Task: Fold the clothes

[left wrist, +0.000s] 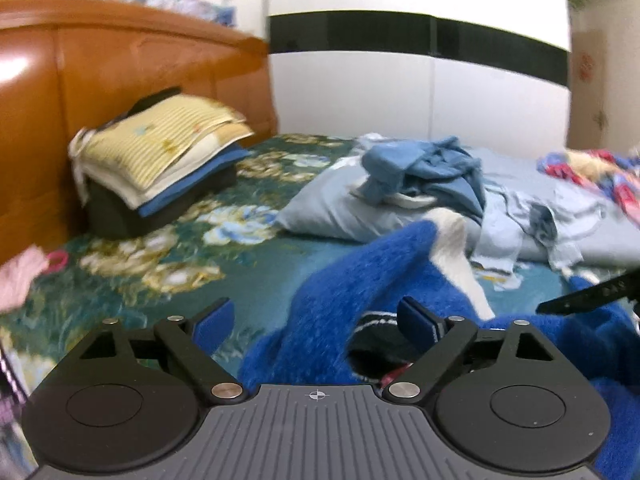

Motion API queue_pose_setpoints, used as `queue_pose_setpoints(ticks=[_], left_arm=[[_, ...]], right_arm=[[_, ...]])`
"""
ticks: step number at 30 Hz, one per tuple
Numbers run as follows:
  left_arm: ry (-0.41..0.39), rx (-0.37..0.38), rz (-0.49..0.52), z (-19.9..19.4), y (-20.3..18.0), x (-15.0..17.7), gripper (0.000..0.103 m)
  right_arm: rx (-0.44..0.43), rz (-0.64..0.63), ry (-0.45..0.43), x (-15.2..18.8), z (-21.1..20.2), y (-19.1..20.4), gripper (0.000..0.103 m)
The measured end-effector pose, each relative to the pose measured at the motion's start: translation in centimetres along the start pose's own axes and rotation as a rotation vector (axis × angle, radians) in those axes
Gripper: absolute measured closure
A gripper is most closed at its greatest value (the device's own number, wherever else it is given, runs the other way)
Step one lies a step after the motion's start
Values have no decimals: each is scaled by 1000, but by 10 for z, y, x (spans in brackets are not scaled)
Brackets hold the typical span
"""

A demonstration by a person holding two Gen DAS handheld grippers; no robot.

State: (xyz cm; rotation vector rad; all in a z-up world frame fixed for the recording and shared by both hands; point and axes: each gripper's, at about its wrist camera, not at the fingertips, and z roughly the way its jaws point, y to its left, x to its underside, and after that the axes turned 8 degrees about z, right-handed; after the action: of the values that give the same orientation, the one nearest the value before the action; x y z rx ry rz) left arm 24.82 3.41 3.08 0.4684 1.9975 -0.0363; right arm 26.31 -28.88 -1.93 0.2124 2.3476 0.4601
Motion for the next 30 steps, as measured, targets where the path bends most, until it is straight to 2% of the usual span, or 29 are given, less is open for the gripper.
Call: queue_pose_setpoints(ticks=[2,6,10,13,15,16,21,24,26,29,30], left_arm=[[0,13,35,5,-4,-6,4],[24,92,41,21,-6,-19,4],[53,181,17,37,-3,-25,7],[67,199,6,41,1,-23,16],[75,211,-2,43,4,-22,30],[80,216,-6,45,5,-22,33],[102,246,-25,51,12,-19,63],[112,267,-39,53,17,-17,70],[119,276,-39,53,18,-17,73],[120,289,-23,50,15,-16,74],[118,280,-19,49,14,-16,76]], right_arm=[[-7,20,36,1,9,-6,32],[-42,70,101,-1,28,-16,32],[-144,128,184,-6,45,-22,32],[-208,155,232,-7,57,-24,31],[-215,167,245,-8,64,-24,30],[-216,173,251,-8,68,-23,30],[-277,216,293,-7,80,-24,30],[-289,216,302,-7,81,-22,29],[-297,203,308,-6,80,-19,32],[-301,171,315,-3,78,-11,49],[-292,148,313,-1,76,-7,60]])
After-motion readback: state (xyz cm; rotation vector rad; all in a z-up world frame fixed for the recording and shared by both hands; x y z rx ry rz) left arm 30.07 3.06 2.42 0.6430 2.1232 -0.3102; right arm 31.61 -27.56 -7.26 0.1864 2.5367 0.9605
